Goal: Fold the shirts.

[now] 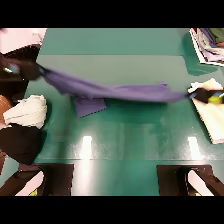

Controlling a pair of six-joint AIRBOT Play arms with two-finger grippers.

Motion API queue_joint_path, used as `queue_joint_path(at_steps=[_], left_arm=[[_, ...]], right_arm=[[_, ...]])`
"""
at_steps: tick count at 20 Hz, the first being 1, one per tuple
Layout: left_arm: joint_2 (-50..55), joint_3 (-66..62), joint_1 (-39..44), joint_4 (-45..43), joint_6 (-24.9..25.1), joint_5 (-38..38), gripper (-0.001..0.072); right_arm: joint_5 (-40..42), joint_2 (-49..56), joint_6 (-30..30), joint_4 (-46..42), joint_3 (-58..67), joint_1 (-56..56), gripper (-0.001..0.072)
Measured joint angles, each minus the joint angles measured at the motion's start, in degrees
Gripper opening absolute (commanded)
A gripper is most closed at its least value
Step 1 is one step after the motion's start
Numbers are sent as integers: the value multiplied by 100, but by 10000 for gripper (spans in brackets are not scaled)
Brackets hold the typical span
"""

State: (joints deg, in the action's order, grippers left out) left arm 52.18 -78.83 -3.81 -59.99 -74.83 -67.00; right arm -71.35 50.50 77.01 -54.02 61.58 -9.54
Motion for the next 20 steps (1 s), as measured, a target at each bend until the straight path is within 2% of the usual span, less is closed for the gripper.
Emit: queue_joint_path(at_steps=[6, 11, 15, 20], left_arm=[[-380, -2730, 2, -44, -463, -22, 27], [-435, -4339, 0, -59, -890, 35, 26], [-442, -4406, 2, -74, -1010, 26, 27], [-184, -2940, 4, -83, -1051, -57, 27]], right_arm=[[28, -702, 0, 7, 2719, -874, 15], [-234, -772, 0, 9, 4223, -1606, 14], [-776, -227, 79, 7, 5165, -1683, 14], [-1366, 750, 323, -245, 4992, -898, 14]])
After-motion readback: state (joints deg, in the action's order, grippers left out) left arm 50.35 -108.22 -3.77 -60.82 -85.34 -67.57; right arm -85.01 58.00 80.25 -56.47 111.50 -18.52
